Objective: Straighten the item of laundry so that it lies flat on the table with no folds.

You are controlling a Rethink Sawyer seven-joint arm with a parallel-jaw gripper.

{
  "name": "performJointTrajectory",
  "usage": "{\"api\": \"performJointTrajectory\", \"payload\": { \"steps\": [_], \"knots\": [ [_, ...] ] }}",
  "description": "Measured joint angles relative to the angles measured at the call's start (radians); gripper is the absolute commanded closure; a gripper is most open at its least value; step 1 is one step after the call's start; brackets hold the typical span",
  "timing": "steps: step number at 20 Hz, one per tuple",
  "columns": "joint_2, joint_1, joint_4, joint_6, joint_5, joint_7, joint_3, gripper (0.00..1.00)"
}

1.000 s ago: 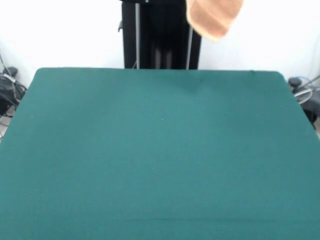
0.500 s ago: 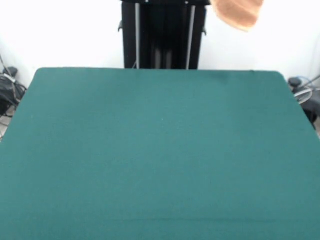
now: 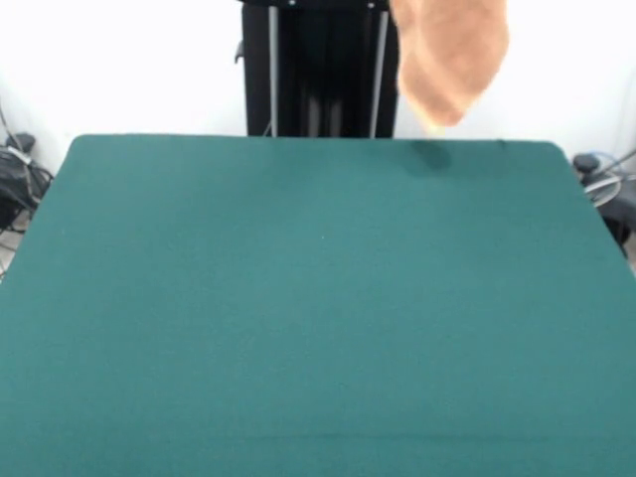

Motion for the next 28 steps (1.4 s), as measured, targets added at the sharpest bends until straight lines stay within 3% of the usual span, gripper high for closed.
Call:
{"api": "performJointTrajectory", "payload": {
  "steps": [6, 14, 19, 28],
  "knots": [
    [0.07, 0.0, 0.075, -0.176, 0.015, 0.0, -0.001, 1.0],
    [0.159, -0.02, 0.161, -0.265, 0.05, 0.0, -0.001, 1.0],
    [0.169, -0.024, 0.19, -0.271, 0.054, 0.0, -0.001, 1.0],
    [0.068, 0.058, 0.176, -0.136, 0.069, 0.001, -0.001, 1.0]
  ]
}}
